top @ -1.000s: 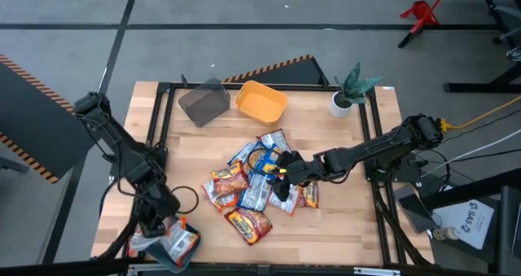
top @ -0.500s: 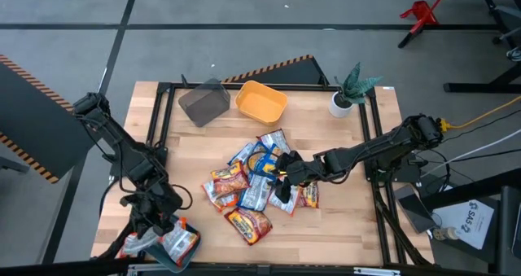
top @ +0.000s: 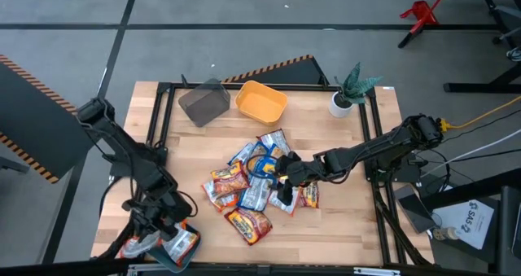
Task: Sort Maruchan noodles
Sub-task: Put the orange noodle pack into the blue bin
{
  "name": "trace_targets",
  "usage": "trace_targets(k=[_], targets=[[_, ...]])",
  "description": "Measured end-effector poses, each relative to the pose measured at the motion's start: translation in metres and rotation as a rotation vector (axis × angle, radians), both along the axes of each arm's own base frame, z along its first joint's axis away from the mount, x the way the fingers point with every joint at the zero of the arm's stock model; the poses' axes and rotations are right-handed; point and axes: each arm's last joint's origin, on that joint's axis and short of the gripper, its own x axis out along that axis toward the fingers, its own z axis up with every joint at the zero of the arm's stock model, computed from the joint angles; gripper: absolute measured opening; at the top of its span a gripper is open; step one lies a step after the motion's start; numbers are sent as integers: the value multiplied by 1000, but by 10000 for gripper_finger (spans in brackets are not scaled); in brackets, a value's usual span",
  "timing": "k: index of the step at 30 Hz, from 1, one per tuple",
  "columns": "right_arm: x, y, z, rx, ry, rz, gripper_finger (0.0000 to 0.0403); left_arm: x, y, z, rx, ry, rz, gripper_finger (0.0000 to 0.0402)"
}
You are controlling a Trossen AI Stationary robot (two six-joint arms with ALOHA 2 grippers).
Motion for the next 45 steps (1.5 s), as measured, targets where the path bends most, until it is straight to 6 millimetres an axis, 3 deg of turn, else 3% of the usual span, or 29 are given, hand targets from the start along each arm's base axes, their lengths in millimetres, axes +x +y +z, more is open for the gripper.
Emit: trace_targets(k=[10,16,31,45], targets=[[0,1,0,2,9,63,222,9,-8,-23,52,50,-14,5],[-1,2,0,8,13,106,222,9,-8,-24,57,3,-23,12],[-2,4,-1,2,22,200,222,10,-7,-25,75,-46,-22,95],[-3,4,-2,-53,27,249,222,18,6,-15,1,98,42,128]])
